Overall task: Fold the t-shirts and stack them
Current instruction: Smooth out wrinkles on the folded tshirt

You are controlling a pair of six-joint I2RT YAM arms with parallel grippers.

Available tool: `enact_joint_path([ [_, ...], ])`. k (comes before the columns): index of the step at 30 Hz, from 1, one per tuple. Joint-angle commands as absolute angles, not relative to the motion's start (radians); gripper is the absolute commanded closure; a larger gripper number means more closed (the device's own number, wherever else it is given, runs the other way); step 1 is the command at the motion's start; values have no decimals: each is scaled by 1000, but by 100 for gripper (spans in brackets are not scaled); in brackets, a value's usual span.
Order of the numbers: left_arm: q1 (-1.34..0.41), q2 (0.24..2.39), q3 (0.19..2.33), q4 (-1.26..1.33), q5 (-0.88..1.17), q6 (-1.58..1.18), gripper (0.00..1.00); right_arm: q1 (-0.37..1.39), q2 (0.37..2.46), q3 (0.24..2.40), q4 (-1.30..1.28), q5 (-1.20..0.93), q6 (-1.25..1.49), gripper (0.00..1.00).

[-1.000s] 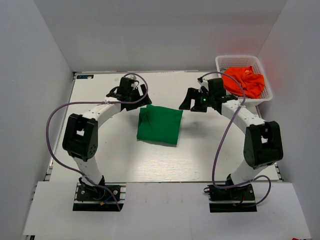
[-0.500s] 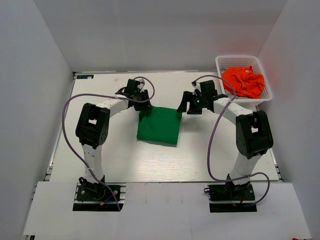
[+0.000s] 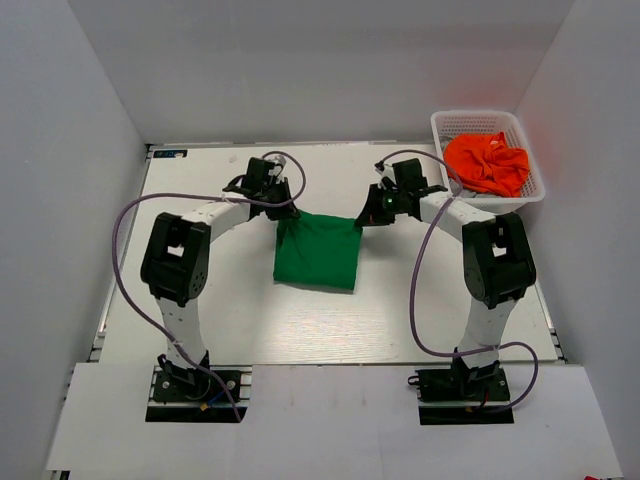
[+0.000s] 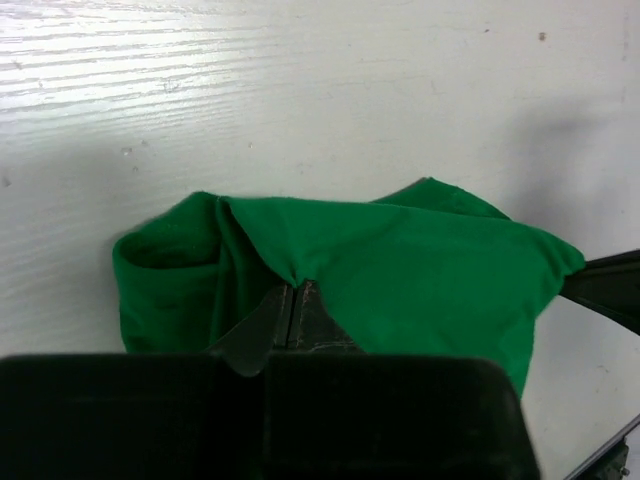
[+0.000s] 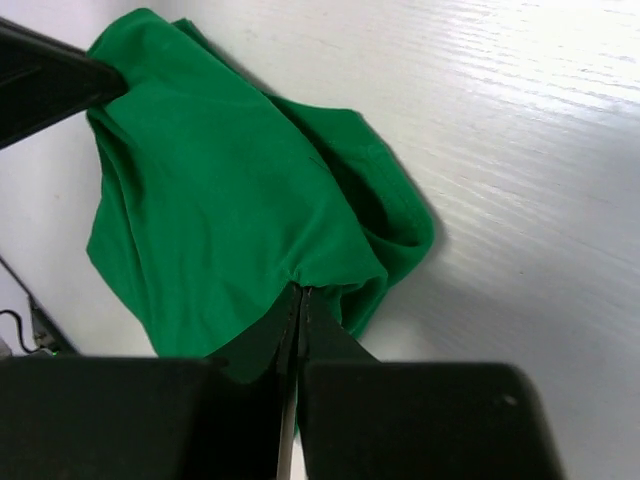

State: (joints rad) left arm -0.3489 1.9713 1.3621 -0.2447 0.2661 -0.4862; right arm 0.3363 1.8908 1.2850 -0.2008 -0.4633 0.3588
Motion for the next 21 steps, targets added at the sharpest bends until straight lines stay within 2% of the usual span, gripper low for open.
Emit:
enact_joint_path([
  [1, -339, 1807, 1327, -216, 279, -491, 100, 347, 1873, 1324, -155, -509, 364, 100],
  [12, -339, 1635, 1210, -236, 146, -514, 100, 364, 1836, 1292, -69, -545, 397, 100],
  [21, -330, 1787, 1251, -288, -92, -574, 100, 370, 2038, 1443, -72, -543, 396, 100],
])
